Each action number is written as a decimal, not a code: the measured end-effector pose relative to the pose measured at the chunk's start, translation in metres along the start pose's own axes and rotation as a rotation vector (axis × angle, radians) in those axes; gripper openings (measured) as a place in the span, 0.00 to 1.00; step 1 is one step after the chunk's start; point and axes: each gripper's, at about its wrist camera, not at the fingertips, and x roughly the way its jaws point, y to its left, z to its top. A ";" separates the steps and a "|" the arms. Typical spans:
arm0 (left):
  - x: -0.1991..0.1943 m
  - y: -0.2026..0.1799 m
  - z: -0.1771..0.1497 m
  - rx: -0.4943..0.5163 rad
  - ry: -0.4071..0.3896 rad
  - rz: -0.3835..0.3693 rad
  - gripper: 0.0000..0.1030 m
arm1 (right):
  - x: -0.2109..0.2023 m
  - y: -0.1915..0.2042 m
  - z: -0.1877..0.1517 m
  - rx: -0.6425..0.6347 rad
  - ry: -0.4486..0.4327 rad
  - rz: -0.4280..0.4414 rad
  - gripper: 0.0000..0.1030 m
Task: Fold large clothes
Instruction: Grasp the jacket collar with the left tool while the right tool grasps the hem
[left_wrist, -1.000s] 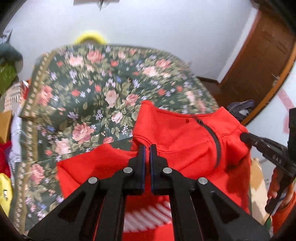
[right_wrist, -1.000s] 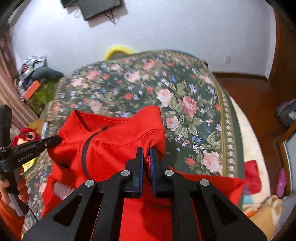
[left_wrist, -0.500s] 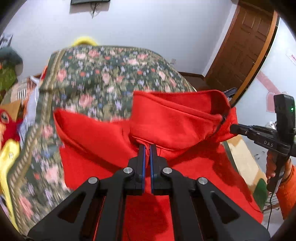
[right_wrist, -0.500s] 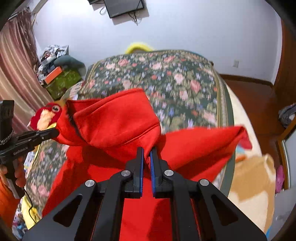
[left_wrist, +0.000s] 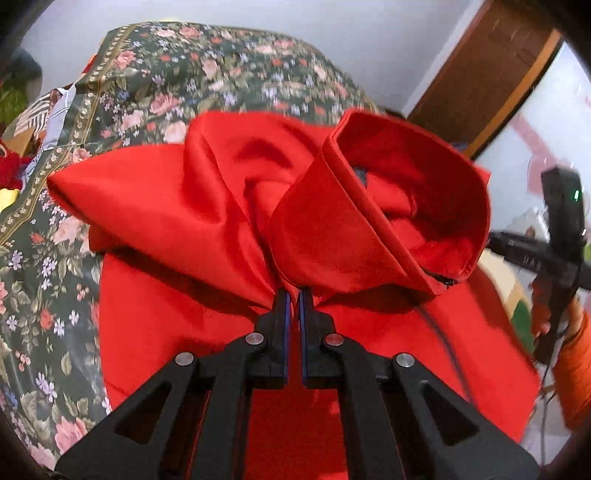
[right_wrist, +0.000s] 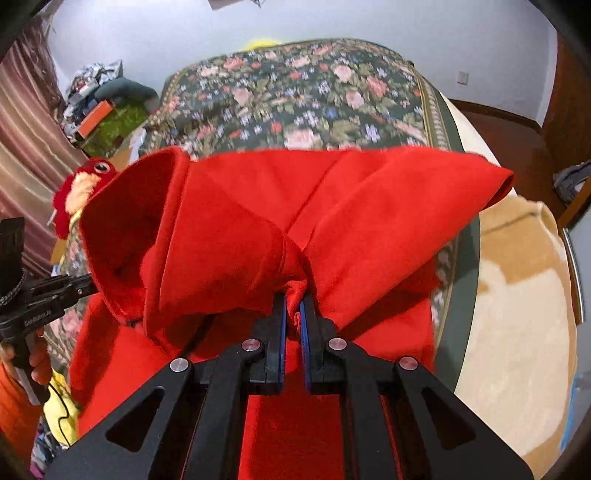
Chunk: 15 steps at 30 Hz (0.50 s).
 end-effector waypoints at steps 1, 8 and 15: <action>0.003 -0.003 -0.004 0.018 0.021 0.021 0.03 | 0.001 0.000 -0.003 -0.001 0.005 -0.009 0.06; -0.002 -0.013 -0.025 0.130 0.062 0.125 0.03 | -0.006 0.002 -0.018 -0.025 0.013 -0.047 0.08; -0.039 -0.005 -0.017 0.118 0.000 0.172 0.11 | -0.039 -0.002 -0.018 -0.022 -0.039 -0.046 0.08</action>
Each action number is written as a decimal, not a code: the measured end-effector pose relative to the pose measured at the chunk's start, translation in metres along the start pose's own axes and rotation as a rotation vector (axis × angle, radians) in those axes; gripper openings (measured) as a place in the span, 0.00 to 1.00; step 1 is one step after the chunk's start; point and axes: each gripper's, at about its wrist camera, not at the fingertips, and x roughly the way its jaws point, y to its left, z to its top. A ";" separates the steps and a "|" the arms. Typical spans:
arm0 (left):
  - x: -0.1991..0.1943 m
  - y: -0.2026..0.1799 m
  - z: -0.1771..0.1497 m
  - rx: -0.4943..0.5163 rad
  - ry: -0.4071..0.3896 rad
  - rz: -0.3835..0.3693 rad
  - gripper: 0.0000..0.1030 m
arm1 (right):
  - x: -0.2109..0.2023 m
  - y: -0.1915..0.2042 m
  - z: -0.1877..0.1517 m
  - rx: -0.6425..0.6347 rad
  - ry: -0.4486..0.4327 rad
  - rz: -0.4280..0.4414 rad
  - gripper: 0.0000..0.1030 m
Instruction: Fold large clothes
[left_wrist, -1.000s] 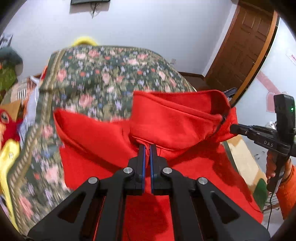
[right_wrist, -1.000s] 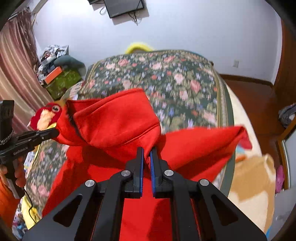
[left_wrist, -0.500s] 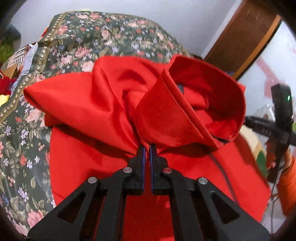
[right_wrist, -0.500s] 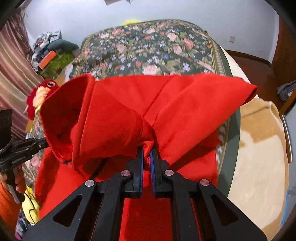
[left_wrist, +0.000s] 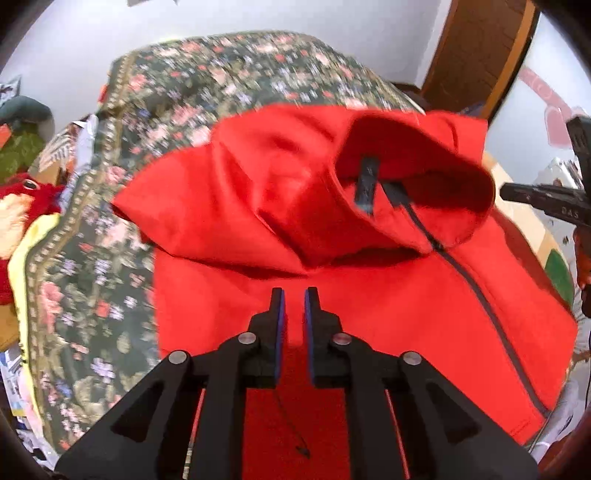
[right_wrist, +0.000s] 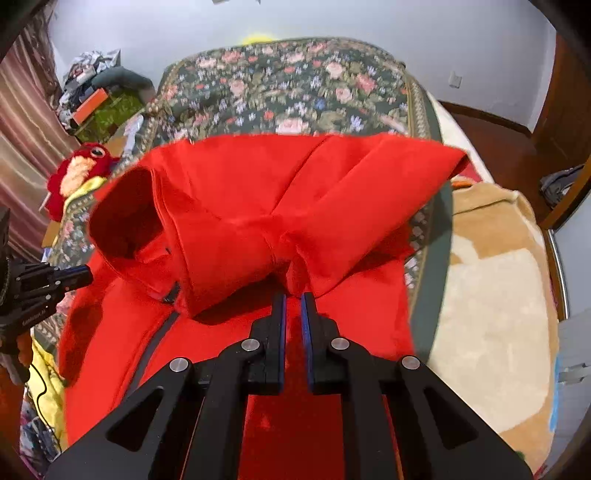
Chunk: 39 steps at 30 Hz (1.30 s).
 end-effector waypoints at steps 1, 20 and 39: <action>-0.004 0.002 0.003 -0.006 -0.013 0.004 0.17 | -0.005 0.000 0.003 0.002 -0.015 0.001 0.08; 0.035 -0.036 0.056 0.079 -0.020 -0.001 0.49 | 0.028 0.059 0.033 -0.067 0.010 0.081 0.53; 0.035 -0.008 -0.015 -0.061 0.071 -0.089 0.37 | 0.029 0.015 -0.014 -0.012 0.127 -0.023 0.56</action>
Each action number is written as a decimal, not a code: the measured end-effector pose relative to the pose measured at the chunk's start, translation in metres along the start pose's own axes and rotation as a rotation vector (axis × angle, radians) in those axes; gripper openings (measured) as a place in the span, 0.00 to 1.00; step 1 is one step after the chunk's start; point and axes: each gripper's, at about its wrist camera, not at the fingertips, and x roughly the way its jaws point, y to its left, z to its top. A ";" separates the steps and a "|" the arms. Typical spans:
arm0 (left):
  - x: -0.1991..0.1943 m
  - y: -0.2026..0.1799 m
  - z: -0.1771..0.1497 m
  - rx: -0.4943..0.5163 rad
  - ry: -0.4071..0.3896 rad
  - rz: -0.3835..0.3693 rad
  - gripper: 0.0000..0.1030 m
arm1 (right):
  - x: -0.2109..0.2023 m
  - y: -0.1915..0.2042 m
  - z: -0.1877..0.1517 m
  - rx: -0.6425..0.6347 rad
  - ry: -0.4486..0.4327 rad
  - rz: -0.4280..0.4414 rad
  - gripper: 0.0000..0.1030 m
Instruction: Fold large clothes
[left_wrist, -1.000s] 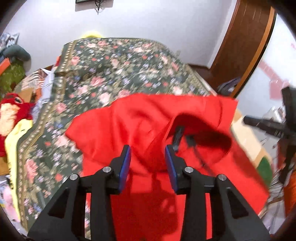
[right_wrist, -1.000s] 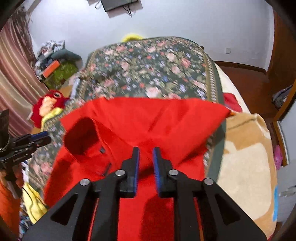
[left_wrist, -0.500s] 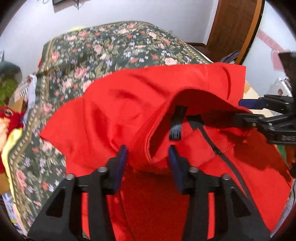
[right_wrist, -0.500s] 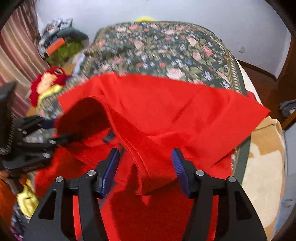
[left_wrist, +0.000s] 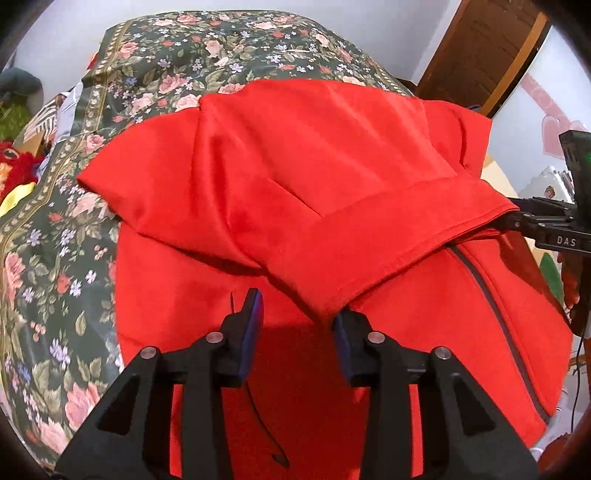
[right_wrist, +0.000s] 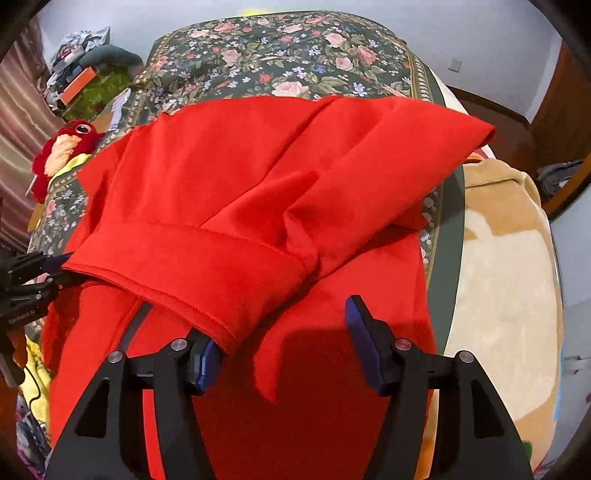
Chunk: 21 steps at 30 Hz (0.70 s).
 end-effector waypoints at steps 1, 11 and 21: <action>-0.004 0.002 -0.001 -0.006 0.002 -0.007 0.40 | -0.003 0.001 0.000 0.000 0.005 0.016 0.56; -0.060 0.021 0.002 -0.019 -0.099 0.042 0.44 | -0.048 0.000 0.013 0.019 -0.118 0.094 0.56; -0.061 0.069 0.061 -0.134 -0.198 0.110 0.50 | -0.031 -0.013 0.058 0.101 -0.172 0.120 0.57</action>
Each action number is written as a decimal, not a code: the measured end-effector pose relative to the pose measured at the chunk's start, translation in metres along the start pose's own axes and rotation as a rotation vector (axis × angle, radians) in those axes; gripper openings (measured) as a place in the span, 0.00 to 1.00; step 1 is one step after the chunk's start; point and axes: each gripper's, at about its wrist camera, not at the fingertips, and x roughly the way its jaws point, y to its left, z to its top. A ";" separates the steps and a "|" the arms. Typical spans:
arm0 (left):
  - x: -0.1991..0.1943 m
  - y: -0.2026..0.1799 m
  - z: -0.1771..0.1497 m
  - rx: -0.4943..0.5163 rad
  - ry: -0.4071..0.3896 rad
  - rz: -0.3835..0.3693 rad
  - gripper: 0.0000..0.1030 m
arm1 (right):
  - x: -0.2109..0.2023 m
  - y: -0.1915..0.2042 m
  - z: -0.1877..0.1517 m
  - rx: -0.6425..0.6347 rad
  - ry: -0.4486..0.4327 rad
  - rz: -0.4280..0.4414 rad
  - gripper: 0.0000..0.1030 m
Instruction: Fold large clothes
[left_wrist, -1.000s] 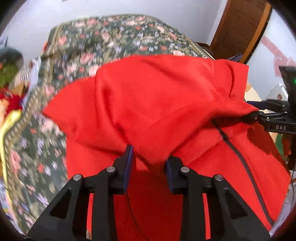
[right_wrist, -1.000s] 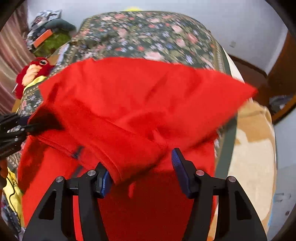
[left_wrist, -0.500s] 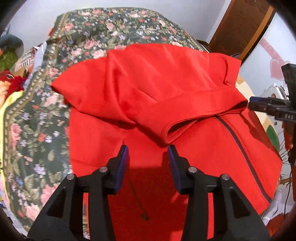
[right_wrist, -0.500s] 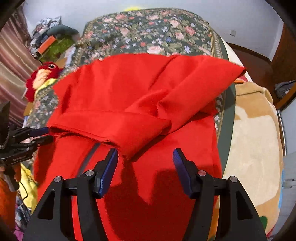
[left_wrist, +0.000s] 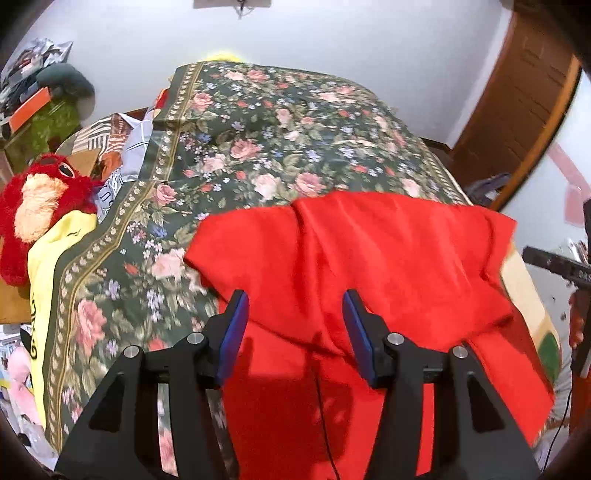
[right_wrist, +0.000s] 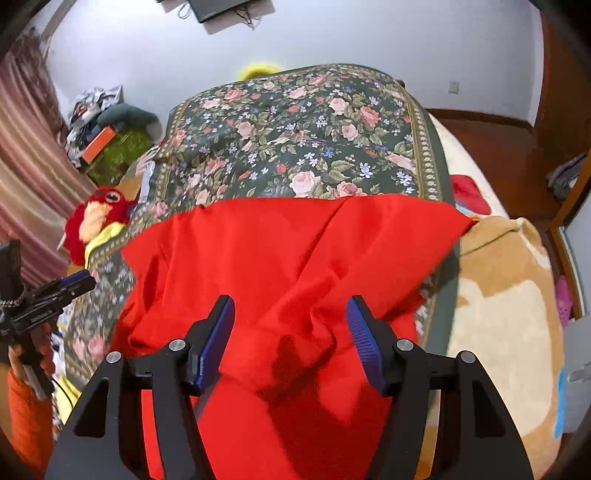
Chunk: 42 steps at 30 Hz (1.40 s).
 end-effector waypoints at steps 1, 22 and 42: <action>0.010 0.003 0.006 -0.002 0.000 0.020 0.50 | 0.007 -0.001 0.003 0.011 0.008 0.009 0.57; 0.141 0.108 0.012 -0.238 0.101 0.348 0.50 | 0.050 -0.145 -0.002 0.302 0.060 -0.278 0.57; 0.005 0.061 0.008 -0.166 -0.011 0.189 0.50 | -0.049 -0.066 -0.006 0.136 -0.076 -0.236 0.57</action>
